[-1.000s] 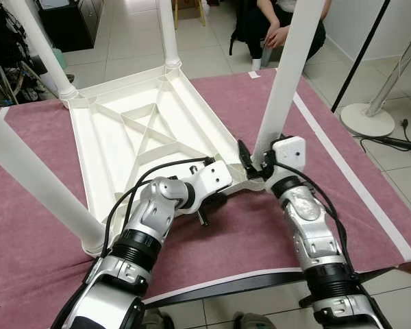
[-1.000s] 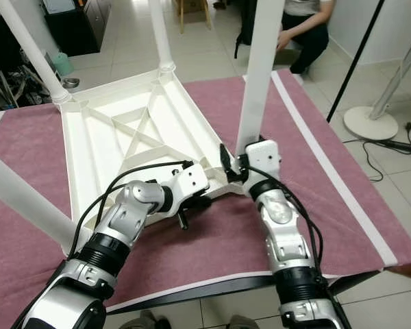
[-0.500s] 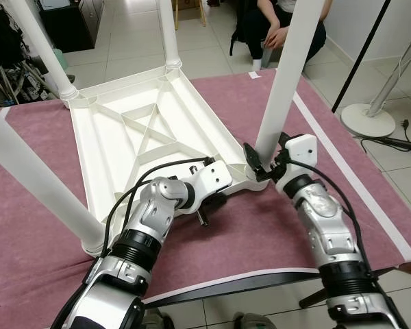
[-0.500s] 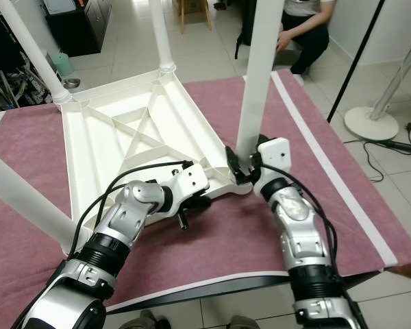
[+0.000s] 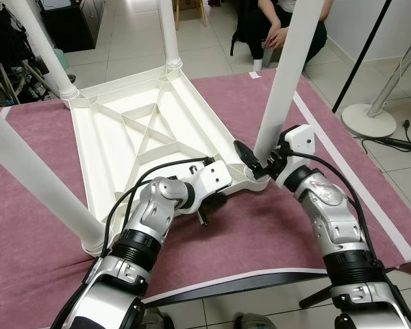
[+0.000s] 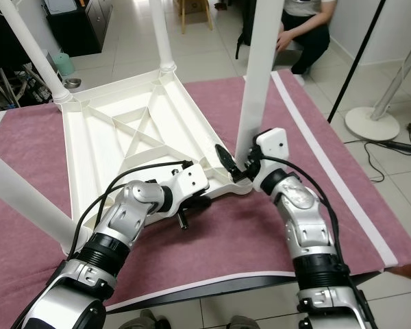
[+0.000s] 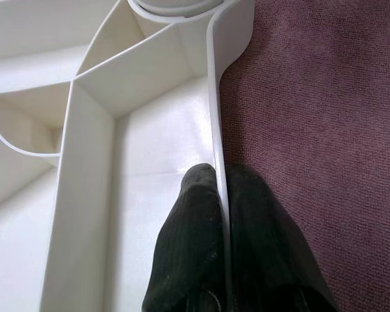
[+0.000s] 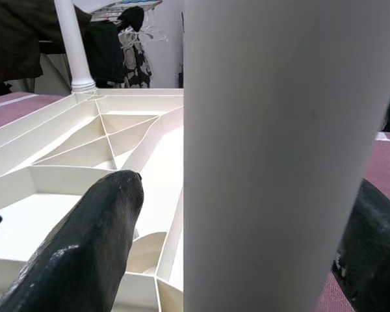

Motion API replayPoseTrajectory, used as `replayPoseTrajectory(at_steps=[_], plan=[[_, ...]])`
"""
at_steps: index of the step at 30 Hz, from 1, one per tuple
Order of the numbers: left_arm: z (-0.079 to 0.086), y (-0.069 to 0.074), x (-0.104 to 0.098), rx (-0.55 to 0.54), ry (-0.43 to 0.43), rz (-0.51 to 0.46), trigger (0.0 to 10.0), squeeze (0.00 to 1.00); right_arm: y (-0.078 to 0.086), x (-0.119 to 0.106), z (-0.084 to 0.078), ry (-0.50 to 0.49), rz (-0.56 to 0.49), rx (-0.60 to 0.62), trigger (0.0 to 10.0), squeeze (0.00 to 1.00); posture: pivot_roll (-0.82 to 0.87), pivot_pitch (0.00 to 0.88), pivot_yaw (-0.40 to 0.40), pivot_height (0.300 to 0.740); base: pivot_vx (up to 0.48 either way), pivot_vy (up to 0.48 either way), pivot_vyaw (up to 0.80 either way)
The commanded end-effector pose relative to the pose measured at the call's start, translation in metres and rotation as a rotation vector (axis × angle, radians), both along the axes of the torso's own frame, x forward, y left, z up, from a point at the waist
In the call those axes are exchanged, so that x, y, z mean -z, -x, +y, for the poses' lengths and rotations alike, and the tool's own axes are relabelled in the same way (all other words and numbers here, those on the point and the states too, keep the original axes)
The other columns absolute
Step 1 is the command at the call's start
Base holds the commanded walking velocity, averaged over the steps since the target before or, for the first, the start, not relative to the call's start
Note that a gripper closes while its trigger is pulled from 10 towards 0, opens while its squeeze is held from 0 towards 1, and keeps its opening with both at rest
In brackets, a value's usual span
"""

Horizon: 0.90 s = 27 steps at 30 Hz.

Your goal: Building children table

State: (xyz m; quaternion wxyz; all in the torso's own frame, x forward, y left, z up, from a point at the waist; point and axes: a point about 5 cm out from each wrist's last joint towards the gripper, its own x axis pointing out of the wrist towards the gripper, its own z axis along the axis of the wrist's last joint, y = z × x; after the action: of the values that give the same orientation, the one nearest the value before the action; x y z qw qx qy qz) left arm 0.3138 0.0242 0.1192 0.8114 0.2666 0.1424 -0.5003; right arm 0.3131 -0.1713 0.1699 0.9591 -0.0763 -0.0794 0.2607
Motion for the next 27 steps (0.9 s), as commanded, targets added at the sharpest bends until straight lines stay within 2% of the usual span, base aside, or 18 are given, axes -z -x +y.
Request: replayPoseTrajectory(at_steps=[1, 2, 3, 6, 8, 9, 10, 21, 22, 23, 27], plan=[[0.0258, -0.0139, 0.0082, -0.354, -0.051, -0.183, 10.0, 0.00, -0.0015, 0.0006, 0.0023, -0.005, 0.025, -0.038, 10.0, 0.00, -0.02, 0.000, 0.123, 0.740, 0.000, 0.000, 0.00], [0.0257, -0.0139, 0.0082, -0.354, -0.051, -0.183, 10.0, 0.00, -0.0015, 0.0001, 0.0017, -0.004, 0.028, -0.044, 10.0, 0.00, -0.02, 0.000, 0.123, 0.740, 0.000, 0.000, 0.00], [0.0256, -0.0137, 0.0083, -0.354, -0.051, -0.183, 10.0, 0.00, -0.0011, -0.0004, 0.0007, -0.002, 0.030, -0.053, 9.0, 0.00, -0.02, 0.000, 0.123, 0.740, 0.000, 0.000, 0.00], [0.0255, -0.0136, 0.0083, -0.354, -0.050, -0.183, 10.0, 0.00, -0.0009, -0.0007, 0.0001, -0.001, 0.032, -0.058, 9.0, 0.00, -0.02, 0.000, 0.123, 0.740, 0.000, 0.000, 0.00], [0.0253, -0.0135, 0.0085, -0.352, -0.050, -0.183, 10.0, 0.00, -0.0008, -0.0009, -0.0016, 0.002, 0.035, -0.062, 0.7, 0.00, -0.02, 0.000, 0.122, 0.740, 0.000, 0.000, 0.00], [0.0253, -0.0135, 0.0085, -0.352, -0.050, -0.183, 10.0, 0.00, -0.0008, -0.0009, -0.0016, 0.002, 0.035, -0.062, 0.7, 0.00, -0.02, 0.000, 0.122, 0.740, 0.000, 0.000, 0.00], [0.0251, -0.0135, 0.0085, -0.351, -0.050, -0.182, 10.0, 0.00, -0.0009, -0.0009, -0.0021, 0.003, 0.036, -0.064, 0.0, 0.00, -0.02, 0.000, 0.122, 0.740, 0.000, 0.000, 0.00], [0.0255, -0.0137, 0.0087, -0.352, -0.053, -0.183, 10.0, 0.00, -0.0017, 0.0005, -0.0015, 0.008, 0.045, -0.074, 0.0, 0.00, -0.02, 0.000, 0.124, 0.740, 0.000, 0.000, 0.00], [0.0257, -0.0137, 0.0089, -0.353, -0.054, -0.182, 10.0, 0.00, -0.0020, 0.0007, -0.0018, 0.010, 0.046, -0.070, 9.6, 0.00, -0.02, 0.000, 0.124, 0.740, 0.000, 0.000, 0.00], [0.0259, -0.0137, 0.0090, -0.353, -0.054, -0.182, 10.0, 0.00, -0.0020, 0.0016, -0.0018, 0.013, 0.050, -0.069, 10.0, 0.00, -0.02, 0.000, 0.124, 0.740, 0.000, 0.000, 0.00], [0.0260, -0.0137, 0.0092, -0.354, -0.055, -0.181, 10.0, 0.00, -0.0008, 0.0052, -0.0006, 0.018, 0.063, -0.071, 10.0, 0.00, -0.02, 0.000, 0.124, 0.740, 0.000, 0.000, 0.00]])
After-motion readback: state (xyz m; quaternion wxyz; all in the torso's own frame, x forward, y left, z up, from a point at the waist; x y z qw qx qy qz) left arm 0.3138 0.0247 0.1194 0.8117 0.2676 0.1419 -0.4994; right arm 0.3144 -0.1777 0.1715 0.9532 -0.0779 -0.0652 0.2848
